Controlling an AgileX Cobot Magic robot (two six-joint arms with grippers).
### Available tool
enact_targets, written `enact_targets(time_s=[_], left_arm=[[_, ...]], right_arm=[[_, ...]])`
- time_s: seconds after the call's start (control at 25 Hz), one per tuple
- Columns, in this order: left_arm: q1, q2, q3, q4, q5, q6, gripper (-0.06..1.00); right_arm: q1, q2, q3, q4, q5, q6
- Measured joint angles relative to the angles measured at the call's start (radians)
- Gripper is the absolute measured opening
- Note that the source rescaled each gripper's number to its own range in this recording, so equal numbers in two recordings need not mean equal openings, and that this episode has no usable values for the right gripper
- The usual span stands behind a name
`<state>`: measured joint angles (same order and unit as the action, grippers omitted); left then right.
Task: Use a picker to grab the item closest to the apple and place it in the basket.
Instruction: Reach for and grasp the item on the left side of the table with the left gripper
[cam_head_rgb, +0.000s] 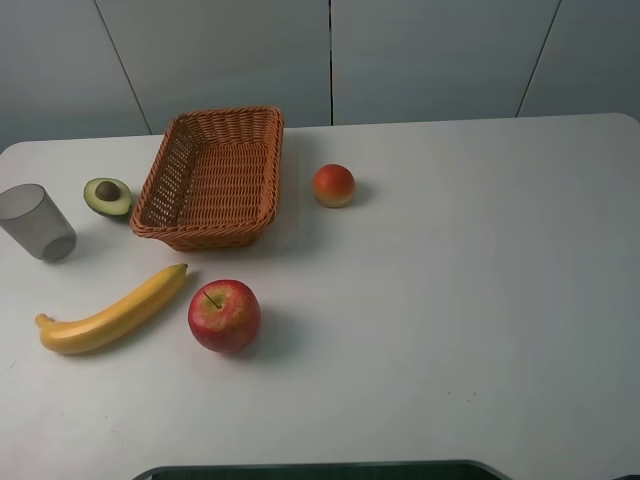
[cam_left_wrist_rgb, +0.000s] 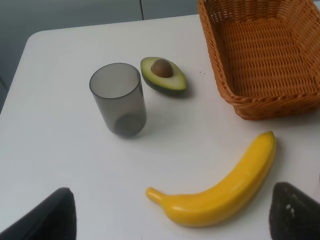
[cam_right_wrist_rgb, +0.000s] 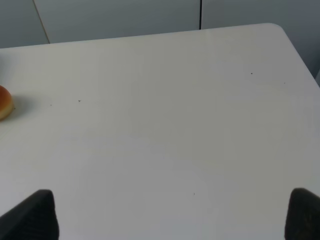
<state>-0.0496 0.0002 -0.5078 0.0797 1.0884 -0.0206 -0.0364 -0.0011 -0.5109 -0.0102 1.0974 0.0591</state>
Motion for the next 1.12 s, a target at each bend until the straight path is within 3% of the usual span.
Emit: enact_targets(time_s=[0.64,0.96,1.12], left_arm=[[0.000,0.041,-0.030,-0.018,-0.035,0.032,0.99],[-0.056,0.416,-0.170,-0.114,-0.109,0.258,0.99],[-0.096,0.671,-0.190,-0.163,-0.159,0.439,0.99]], right_arm=[[0.000,0.000,0.000,0.000,0.000,0.000],[0.000,0.000,0.000,0.000,0.000,0.000],[0.000,0.000,0.000,0.000,0.000,0.000]])
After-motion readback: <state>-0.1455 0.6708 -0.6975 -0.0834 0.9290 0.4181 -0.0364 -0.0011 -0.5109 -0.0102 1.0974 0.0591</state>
